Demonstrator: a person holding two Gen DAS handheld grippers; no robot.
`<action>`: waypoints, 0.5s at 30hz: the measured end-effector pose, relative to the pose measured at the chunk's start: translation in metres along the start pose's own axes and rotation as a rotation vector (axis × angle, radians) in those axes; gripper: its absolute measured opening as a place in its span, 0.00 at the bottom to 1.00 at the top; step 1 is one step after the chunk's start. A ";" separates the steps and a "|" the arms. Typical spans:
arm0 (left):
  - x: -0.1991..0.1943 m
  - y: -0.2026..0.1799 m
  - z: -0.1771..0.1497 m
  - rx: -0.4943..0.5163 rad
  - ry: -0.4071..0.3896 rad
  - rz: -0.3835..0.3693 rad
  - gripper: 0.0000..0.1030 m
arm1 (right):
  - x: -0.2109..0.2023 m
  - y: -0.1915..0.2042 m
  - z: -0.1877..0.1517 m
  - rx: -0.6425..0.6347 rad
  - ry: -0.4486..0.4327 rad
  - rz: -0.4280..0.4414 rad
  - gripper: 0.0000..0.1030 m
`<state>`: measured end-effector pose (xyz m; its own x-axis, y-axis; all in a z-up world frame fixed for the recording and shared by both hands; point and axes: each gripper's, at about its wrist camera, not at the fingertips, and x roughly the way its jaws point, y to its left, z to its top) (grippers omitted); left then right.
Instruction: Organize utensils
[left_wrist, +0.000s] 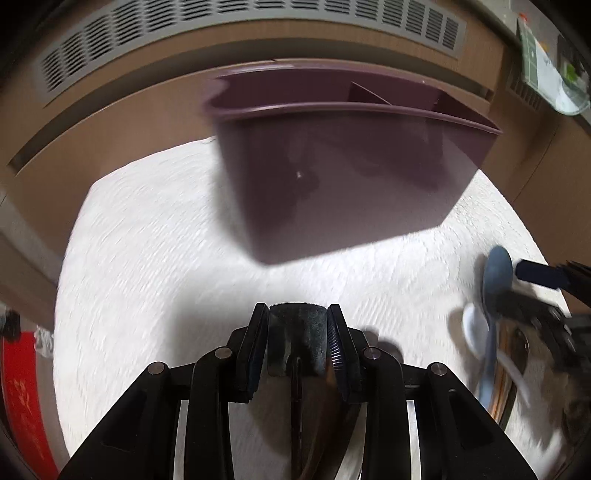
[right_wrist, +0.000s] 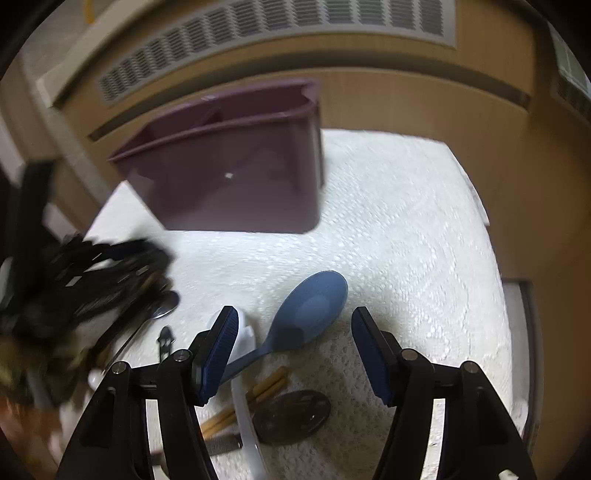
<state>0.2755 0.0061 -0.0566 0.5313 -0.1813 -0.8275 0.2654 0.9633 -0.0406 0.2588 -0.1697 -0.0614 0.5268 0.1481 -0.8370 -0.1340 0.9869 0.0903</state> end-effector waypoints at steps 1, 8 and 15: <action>-0.005 0.001 -0.004 -0.010 -0.007 0.002 0.32 | 0.005 0.002 0.002 0.013 0.014 -0.017 0.59; -0.019 0.019 -0.019 -0.073 -0.012 -0.037 0.32 | 0.034 0.031 0.014 -0.029 0.055 -0.075 0.27; -0.042 0.032 -0.033 -0.086 -0.025 -0.071 0.39 | 0.022 0.060 0.017 -0.286 0.004 0.067 0.21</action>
<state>0.2353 0.0510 -0.0413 0.5338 -0.2531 -0.8068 0.2332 0.9612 -0.1473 0.2760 -0.1058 -0.0649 0.5057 0.2113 -0.8364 -0.3998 0.9165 -0.0102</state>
